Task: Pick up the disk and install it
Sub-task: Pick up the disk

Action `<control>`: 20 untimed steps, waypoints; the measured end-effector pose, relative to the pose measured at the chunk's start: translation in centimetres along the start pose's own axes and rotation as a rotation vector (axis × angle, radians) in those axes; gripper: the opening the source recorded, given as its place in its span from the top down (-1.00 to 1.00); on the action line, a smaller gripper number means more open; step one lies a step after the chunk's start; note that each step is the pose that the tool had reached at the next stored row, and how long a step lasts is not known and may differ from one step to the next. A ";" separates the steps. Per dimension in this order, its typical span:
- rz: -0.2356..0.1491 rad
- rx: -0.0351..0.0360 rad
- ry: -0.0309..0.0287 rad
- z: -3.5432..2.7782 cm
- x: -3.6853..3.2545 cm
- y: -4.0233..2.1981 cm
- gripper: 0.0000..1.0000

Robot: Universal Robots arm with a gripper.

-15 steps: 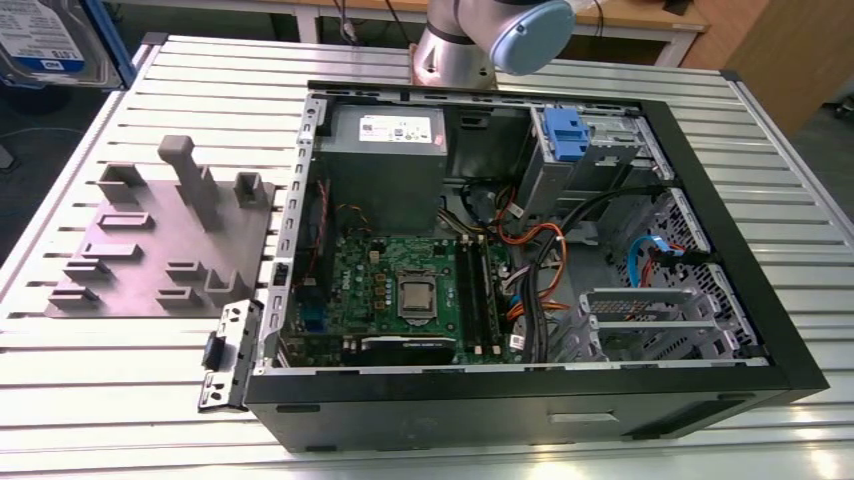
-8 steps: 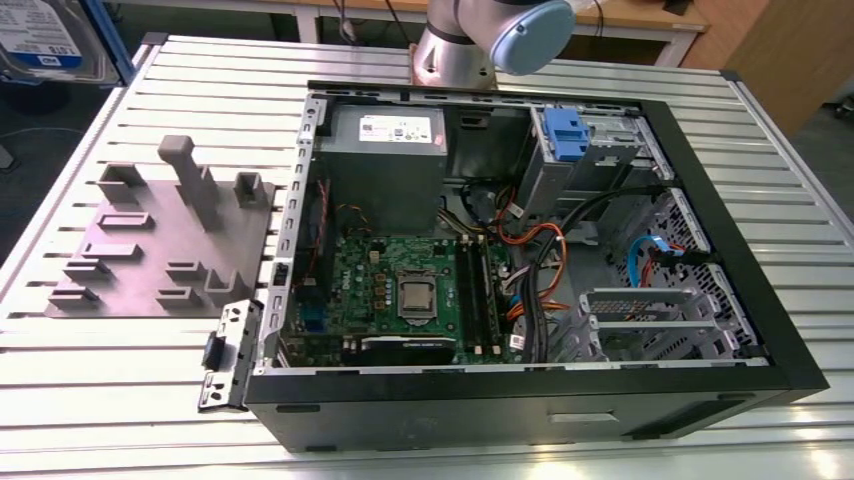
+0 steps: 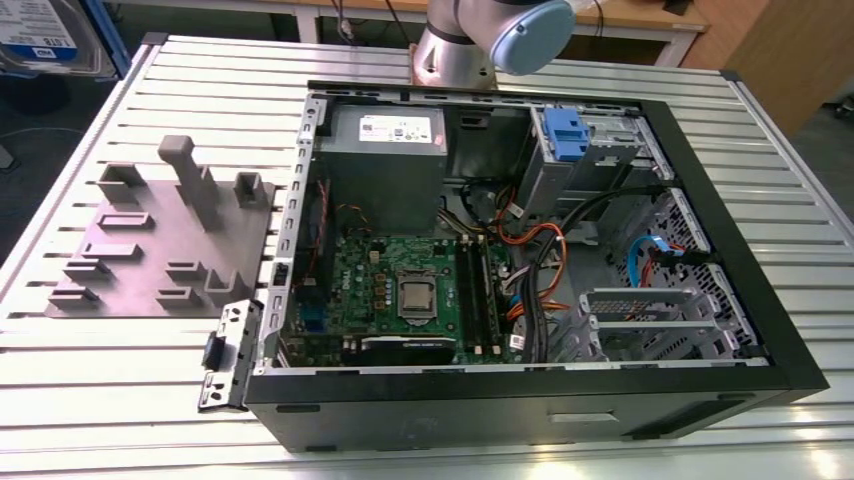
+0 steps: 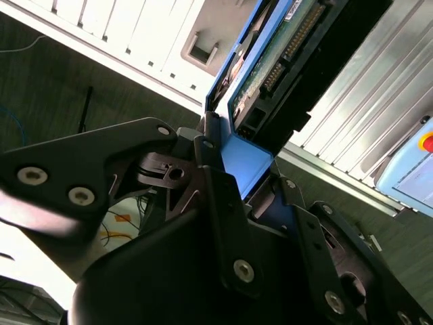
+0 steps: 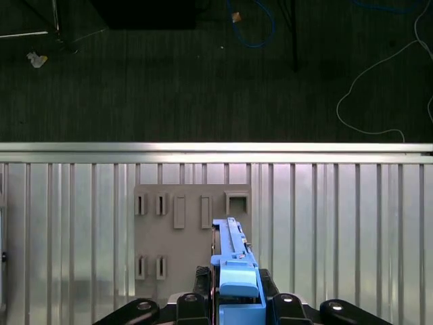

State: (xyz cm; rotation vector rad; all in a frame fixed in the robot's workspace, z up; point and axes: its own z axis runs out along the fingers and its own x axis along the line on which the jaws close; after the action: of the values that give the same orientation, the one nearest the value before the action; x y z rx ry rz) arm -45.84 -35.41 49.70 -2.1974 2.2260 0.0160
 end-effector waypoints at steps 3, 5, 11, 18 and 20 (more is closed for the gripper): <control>0.000 0.0000 0.0000 -0.02 0.00 0.00 0.26; 0.000 0.0000 0.0000 -0.02 0.00 -0.15 0.26; 0.000 -0.0001 0.0000 -0.02 0.08 -0.67 0.26; 0.000 -0.0002 0.0001 -0.03 0.61 -0.78 0.26; 0.000 -0.0001 0.0000 -0.03 0.64 -0.79 0.26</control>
State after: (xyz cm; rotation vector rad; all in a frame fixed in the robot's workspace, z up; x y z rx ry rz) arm -45.06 -36.06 49.73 -2.1973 2.2263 0.0160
